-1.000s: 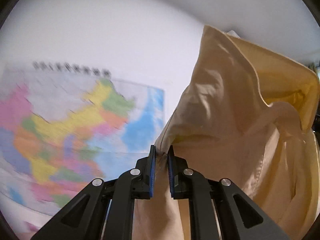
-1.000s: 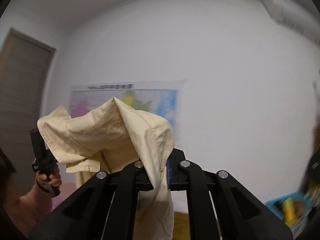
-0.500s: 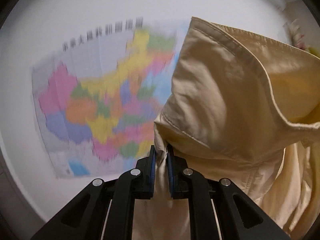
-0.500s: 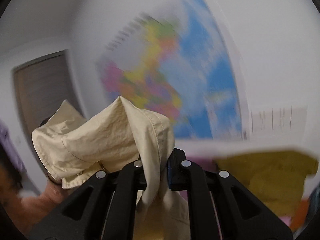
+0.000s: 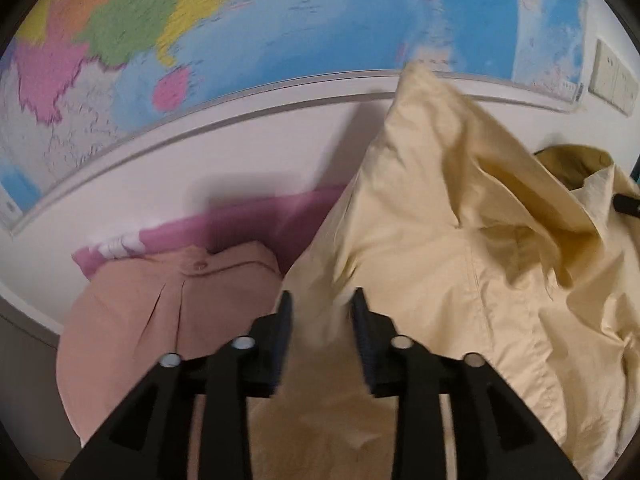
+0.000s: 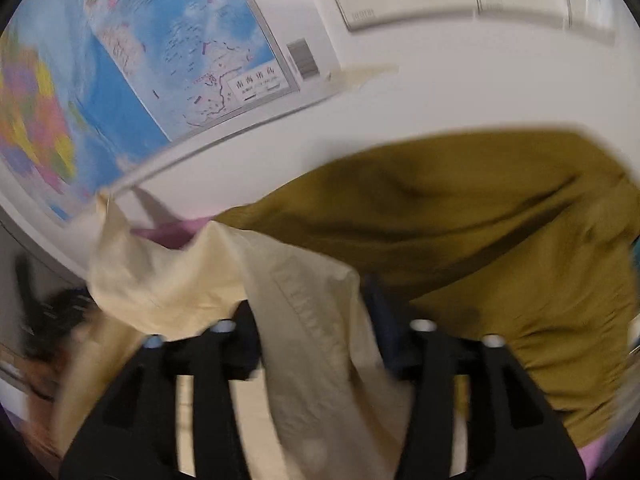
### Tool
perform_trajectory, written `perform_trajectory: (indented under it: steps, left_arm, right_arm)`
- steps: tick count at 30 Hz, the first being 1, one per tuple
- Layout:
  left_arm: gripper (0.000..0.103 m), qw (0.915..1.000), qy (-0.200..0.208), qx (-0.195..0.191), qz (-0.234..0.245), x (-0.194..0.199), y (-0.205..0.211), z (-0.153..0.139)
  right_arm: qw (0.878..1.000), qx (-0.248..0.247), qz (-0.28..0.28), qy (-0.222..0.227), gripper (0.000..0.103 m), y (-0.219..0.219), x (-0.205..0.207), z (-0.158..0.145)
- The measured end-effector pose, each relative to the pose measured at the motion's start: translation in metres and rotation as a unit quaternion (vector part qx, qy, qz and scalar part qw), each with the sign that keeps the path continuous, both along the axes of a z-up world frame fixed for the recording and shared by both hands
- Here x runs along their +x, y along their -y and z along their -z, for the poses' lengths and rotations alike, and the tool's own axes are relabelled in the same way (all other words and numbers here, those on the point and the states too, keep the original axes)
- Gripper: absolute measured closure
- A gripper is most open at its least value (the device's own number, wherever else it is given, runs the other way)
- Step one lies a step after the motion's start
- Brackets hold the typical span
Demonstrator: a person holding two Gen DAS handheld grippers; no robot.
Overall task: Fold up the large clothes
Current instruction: 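Shake out the cream shirt with both grippers and lay it on the bed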
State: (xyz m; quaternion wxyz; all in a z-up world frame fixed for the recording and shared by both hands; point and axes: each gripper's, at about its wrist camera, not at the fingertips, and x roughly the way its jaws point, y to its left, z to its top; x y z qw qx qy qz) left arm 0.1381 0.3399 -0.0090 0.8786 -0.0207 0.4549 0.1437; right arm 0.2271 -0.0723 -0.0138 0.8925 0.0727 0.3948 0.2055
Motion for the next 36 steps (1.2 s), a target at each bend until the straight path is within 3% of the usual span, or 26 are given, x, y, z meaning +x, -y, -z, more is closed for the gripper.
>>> perform_trajectory:
  steps: [2, 4, 6, 8, 11, 12, 13, 14, 15, 16, 17, 18, 22, 25, 27, 28, 29, 31, 32, 33, 34, 36]
  left_arm:
    - [0.051, 0.9992, 0.029, -0.018, 0.022, -0.037, 0.009, -0.010]
    - [0.035, 0.9966, 0.057, -0.026, 0.053, -0.067, 0.015, -0.028]
    - [0.030, 0.9925, 0.076, -0.017, 0.095, -0.096, 0.036, -0.036]
    - [0.020, 0.9888, 0.063, -0.007, 0.135, -0.116, 0.074, -0.045]
    - [0.019, 0.9796, 0.051, -0.018, 0.194, -0.142, 0.105, -0.038]
    - [0.017, 0.9784, 0.047, -0.016, 0.201, -0.149, 0.110, -0.031]
    - [0.017, 0.9788, 0.027, -0.008, 0.203, -0.153, 0.116, -0.023]
    - [0.022, 0.9798, 0.011, 0.000, 0.200, -0.157, 0.120, -0.015]
    - [0.028, 0.9819, -0.008, 0.005, 0.189, -0.159, 0.119, -0.005]
    - [0.052, 0.9847, -0.029, 0.008, 0.172, -0.160, 0.115, 0.004]
    - [0.084, 0.9876, -0.039, 0.010, 0.151, -0.160, 0.105, 0.007]
    - [0.095, 0.9909, -0.042, 0.002, 0.128, -0.161, 0.090, 0.007]
    - [0.100, 0.9991, 0.015, -0.028, 0.026, -0.164, 0.017, -0.031]
    - [0.098, 0.9978, 0.036, -0.051, -0.024, -0.156, -0.030, -0.040]
    - [0.078, 0.9978, 0.014, -0.044, -0.047, -0.142, -0.050, -0.025]
    - [0.053, 0.9987, -0.004, -0.020, -0.046, -0.134, -0.057, -0.013]
    - [0.040, 0.9988, -0.015, -0.002, -0.048, -0.129, -0.059, -0.004]
    - [0.038, 0.9964, -0.043, 0.028, -0.068, -0.121, -0.063, 0.016]
    - [0.040, 0.9959, -0.048, 0.034, -0.069, -0.120, -0.058, 0.022]
    - [0.040, 0.9962, -0.040, 0.046, -0.062, -0.123, -0.051, 0.022]
    - [0.040, 0.9964, -0.029, 0.057, -0.056, -0.127, -0.046, 0.018]
    - [0.035, 0.9969, 0.020, 0.064, -0.040, -0.144, -0.033, 0.003]
  right_arm:
    - [0.996, -0.055, -0.016, 0.065, 0.042, -0.015, -0.015, -0.019]
    - [0.984, -0.107, -0.045, 0.133, 0.024, -0.034, -0.040, -0.036]
    - [0.961, -0.171, -0.099, 0.193, 0.017, -0.067, -0.065, -0.044]
    - [0.941, -0.230, -0.138, 0.208, 0.017, -0.104, -0.063, -0.037]
    - [0.924, -0.294, -0.148, 0.195, 0.020, -0.139, -0.046, -0.011]
    - [0.925, -0.299, -0.144, 0.182, 0.030, -0.146, -0.035, -0.004]
    - [0.934, -0.288, -0.137, 0.162, 0.047, -0.148, -0.022, 0.001]
    - [0.941, -0.273, -0.137, 0.144, 0.056, -0.150, -0.008, 0.002]
    - [0.949, -0.257, -0.133, 0.127, 0.074, -0.148, 0.002, 0.003]
    - [0.954, -0.244, -0.128, 0.117, 0.093, -0.143, 0.007, 0.003]
    - [0.966, -0.204, -0.126, 0.100, 0.099, -0.134, 0.015, -0.002]
    - [0.973, -0.173, -0.121, 0.095, 0.100, -0.126, 0.019, -0.008]
    - [0.993, -0.055, -0.076, 0.075, 0.101, -0.090, 0.036, -0.029]
    - [0.998, -0.022, -0.059, 0.032, 0.101, -0.085, 0.053, -0.014]
    - [0.998, -0.044, -0.040, 0.016, 0.096, -0.092, 0.060, 0.002]
    - [0.998, -0.052, -0.036, 0.015, 0.092, -0.094, 0.059, 0.006]
    - [0.998, -0.053, -0.034, 0.020, 0.087, -0.095, 0.055, 0.006]
    - [0.997, -0.054, -0.038, 0.038, 0.065, -0.091, 0.035, -0.002]
    - [0.996, -0.054, -0.042, 0.050, 0.064, -0.087, 0.024, -0.006]
    - [0.995, -0.051, -0.049, 0.066, 0.058, -0.080, 0.007, -0.012]
    - [0.995, -0.050, -0.054, 0.074, 0.045, -0.071, -0.005, -0.016]
    - [0.993, -0.046, -0.069, 0.084, 0.027, -0.052, -0.044, -0.018]
